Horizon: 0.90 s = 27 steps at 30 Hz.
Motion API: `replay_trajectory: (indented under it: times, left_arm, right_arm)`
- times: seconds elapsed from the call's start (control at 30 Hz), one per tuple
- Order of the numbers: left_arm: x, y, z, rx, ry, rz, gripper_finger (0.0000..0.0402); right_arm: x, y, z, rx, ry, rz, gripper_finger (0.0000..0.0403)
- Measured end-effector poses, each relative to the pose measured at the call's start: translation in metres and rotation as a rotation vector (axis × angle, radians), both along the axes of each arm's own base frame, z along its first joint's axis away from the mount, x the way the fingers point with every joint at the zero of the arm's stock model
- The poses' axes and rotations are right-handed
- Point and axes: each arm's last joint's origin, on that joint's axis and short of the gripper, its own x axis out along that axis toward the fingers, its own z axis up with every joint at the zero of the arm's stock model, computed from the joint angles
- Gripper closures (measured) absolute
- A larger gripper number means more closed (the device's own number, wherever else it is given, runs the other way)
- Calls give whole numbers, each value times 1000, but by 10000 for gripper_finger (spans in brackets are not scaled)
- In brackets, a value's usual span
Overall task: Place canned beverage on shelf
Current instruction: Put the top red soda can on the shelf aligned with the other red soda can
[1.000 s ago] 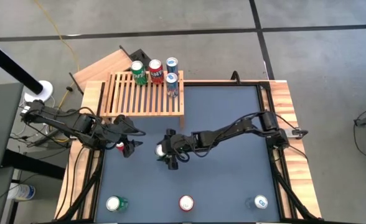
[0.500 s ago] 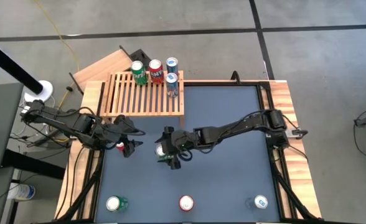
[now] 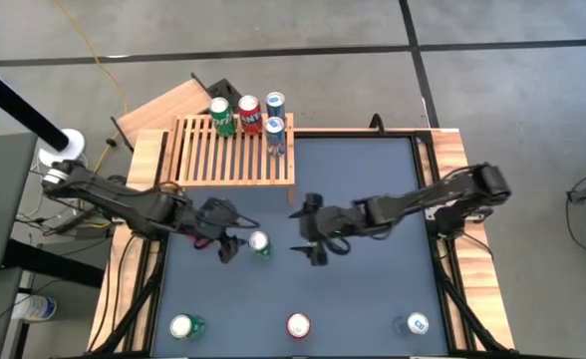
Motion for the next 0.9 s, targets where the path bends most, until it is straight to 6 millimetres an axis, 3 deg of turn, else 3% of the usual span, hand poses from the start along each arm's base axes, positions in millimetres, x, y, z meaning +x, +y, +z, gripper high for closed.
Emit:
replay_trajectory:
  times: [0.17, 0.33, 0.67, 0.9]
  left_arm:
    - [18, -3, 0, -24, 29, 41, 113]
    - [39, -2, 9, -26, 32, 76, 113]
    - [66, -3, 17, 51, 251, 80, 113]
    - [60, -6, 33, 79, 272, 53, 113]
  right_arm:
    - [-36, 10, -15, 44, -92, -69, 23]
    - [-56, 17, -30, 38, -147, -107, 23]
    - [-60, 22, -40, 30, -143, -105, 23]
    - [-63, 30, -39, 38, -145, -83, 23]
